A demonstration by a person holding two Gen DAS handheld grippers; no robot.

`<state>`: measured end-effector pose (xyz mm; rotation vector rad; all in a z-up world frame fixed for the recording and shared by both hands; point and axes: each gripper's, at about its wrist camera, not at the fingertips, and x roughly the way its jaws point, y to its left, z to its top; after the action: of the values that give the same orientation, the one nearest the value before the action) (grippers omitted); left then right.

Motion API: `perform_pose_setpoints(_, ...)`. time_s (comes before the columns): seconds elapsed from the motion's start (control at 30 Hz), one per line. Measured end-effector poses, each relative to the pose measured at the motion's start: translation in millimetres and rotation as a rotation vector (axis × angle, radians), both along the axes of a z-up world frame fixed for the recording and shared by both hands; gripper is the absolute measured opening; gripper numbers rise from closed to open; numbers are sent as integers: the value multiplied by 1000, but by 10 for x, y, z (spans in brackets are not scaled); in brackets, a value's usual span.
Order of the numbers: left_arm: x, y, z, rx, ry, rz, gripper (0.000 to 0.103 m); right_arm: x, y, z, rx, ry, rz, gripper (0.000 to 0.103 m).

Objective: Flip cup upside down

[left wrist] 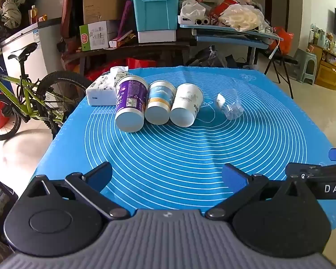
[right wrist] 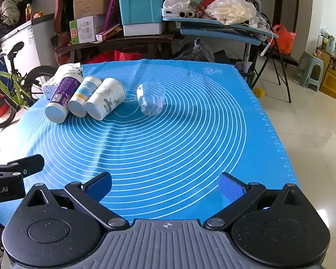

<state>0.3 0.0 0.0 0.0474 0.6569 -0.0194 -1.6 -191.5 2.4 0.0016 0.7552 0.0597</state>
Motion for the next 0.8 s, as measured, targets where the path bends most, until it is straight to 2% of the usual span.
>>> perform_pose_setpoints(0.8, -4, -40, 14, 6, -7, -21, 102, 12, -4, -18, -15, 2, 1, 103)
